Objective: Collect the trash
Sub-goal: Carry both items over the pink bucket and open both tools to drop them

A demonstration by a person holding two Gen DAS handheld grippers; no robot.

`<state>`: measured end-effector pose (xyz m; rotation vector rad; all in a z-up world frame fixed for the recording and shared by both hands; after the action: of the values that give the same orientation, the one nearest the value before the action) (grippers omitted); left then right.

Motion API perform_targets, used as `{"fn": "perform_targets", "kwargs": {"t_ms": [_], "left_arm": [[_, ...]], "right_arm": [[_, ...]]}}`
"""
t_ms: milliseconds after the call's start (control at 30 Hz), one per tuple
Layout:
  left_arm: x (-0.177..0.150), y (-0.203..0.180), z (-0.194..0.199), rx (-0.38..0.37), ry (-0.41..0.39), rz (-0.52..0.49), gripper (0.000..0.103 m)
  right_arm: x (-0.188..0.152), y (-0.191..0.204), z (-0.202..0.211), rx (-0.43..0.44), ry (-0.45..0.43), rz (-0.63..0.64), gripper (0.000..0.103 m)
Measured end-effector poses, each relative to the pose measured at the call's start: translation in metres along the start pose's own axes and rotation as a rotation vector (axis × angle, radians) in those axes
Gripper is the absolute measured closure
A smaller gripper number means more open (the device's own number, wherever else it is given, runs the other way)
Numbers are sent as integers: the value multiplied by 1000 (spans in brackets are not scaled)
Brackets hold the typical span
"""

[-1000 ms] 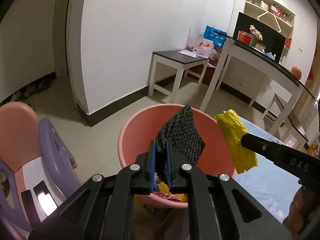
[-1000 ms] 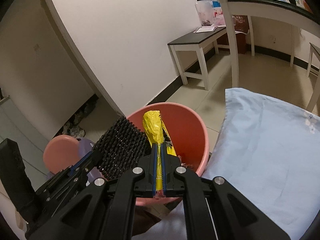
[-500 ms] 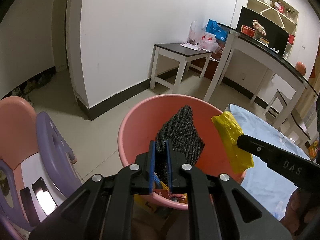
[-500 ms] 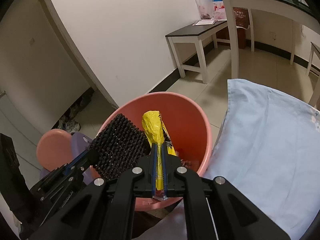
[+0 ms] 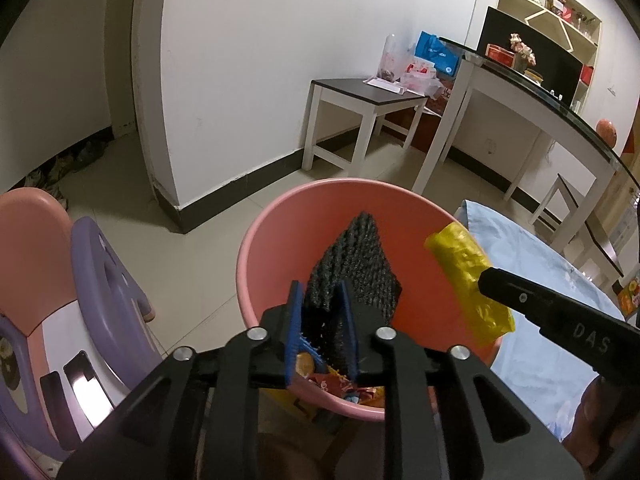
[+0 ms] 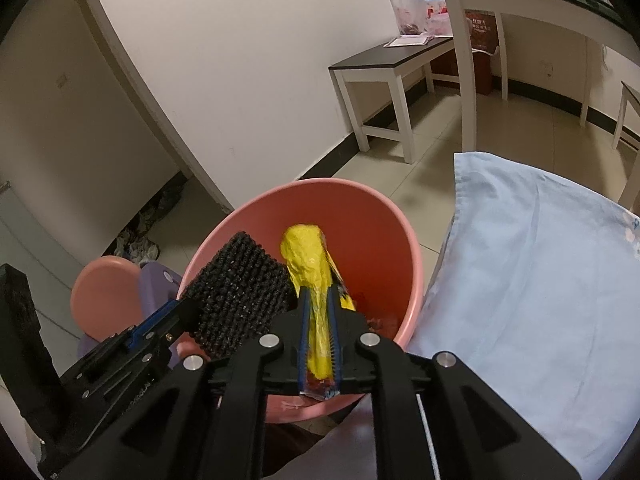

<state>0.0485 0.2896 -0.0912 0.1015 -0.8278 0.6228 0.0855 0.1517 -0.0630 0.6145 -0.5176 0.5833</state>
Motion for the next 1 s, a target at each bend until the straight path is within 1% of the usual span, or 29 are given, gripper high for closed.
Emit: {"fn": "perform_targets", "kwargs": {"t_ms": [33, 100, 233, 433, 500, 633, 800, 900, 1000], "left_arm": [[0, 0, 0, -1, 0, 0, 80], [-1, 0, 0, -2, 0, -1, 75], [-1, 0, 0, -3, 2, -8, 74], [-1, -3, 1, -6, 4, -16, 72], [-1, -4, 3, -7, 1, -16, 72], [0, -6, 6, 4, -7, -23, 72], [1, -11, 13, 12, -18, -39, 72], [1, -16, 20, 6, -28, -49, 72], [2, -19, 27, 4, -38, -52, 72]], "right_arm": [[-1, 0, 0, 0, 1, -1, 93], [-1, -1, 0, 1, 3, -5, 93], [-1, -1, 0, 2, 3, -5, 93], [0, 0, 4, 4, -6, 16, 85], [0, 0, 8, 3, -16, 30, 74], [0, 0, 20, 3, -40, 48, 70], [-1, -1, 37, 1, -72, 71, 56], [-3, -1, 49, -11, -95, 90, 51], [-6, -1, 63, -46, -134, 125, 46]]}}
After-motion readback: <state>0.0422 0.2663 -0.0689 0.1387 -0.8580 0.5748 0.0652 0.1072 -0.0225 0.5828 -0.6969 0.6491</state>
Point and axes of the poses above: each gripper's, at about its wrist camera, not at the fingertips, and z roughly against the way its jaws point, y to its left, x to its top, the point moved 8 cm from there along -z, roughly the way its jaws point, and after that the axes turned 1 degree about -z, right-handed, at the moved point
